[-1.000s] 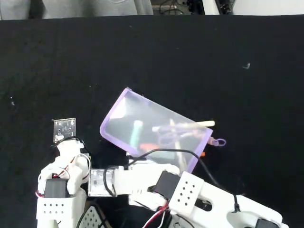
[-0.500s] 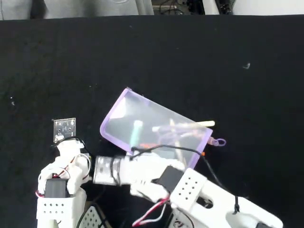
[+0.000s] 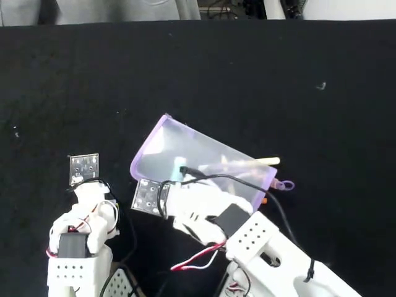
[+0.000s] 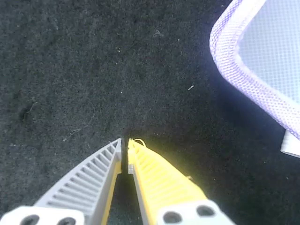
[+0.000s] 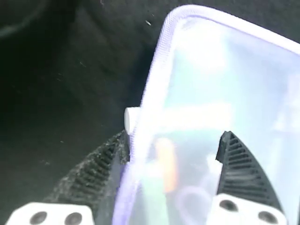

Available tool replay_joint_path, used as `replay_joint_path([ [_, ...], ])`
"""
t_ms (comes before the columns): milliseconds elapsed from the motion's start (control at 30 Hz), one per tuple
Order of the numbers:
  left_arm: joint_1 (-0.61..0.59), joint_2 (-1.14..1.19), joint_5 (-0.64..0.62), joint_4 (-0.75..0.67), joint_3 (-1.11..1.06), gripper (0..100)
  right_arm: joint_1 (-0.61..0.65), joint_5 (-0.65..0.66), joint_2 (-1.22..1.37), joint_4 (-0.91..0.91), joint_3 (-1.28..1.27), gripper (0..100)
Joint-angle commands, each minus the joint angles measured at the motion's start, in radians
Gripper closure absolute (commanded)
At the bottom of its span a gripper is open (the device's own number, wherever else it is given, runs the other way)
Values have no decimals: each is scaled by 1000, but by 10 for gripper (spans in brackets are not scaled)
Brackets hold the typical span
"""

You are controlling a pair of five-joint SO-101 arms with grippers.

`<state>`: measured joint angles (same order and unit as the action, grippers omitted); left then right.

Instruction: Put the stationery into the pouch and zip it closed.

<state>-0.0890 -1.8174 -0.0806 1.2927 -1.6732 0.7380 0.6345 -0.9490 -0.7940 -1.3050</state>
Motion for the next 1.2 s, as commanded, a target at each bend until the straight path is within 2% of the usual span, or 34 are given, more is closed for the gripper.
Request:
replay_joint_path([
  [0,10,-5,2,-18,-25,970,-34,51,-10,21,4,694],
  [167,10,-5,2,-18,-25,970,-14,43,-8,6,13,694],
  [333,10,-5,2,-18,-25,970,107,15,-8,-80,62,694],
  [467,10,-5,2,-18,-25,970,126,-28,77,-32,90,691],
  [667,10,-5,2,-18,-25,970,46,-28,401,160,136,694],
  [800,10,-5,2,-18,-25,970,-18,-28,550,167,239,694],
  [900,10,-5,2,-18,-25,970,-72,-14,570,167,277,694],
  [1033,10,-5,2,-18,-25,970,-121,114,572,176,302,694],
  [1167,10,-5,2,-18,-25,970,-166,146,578,212,338,694],
])
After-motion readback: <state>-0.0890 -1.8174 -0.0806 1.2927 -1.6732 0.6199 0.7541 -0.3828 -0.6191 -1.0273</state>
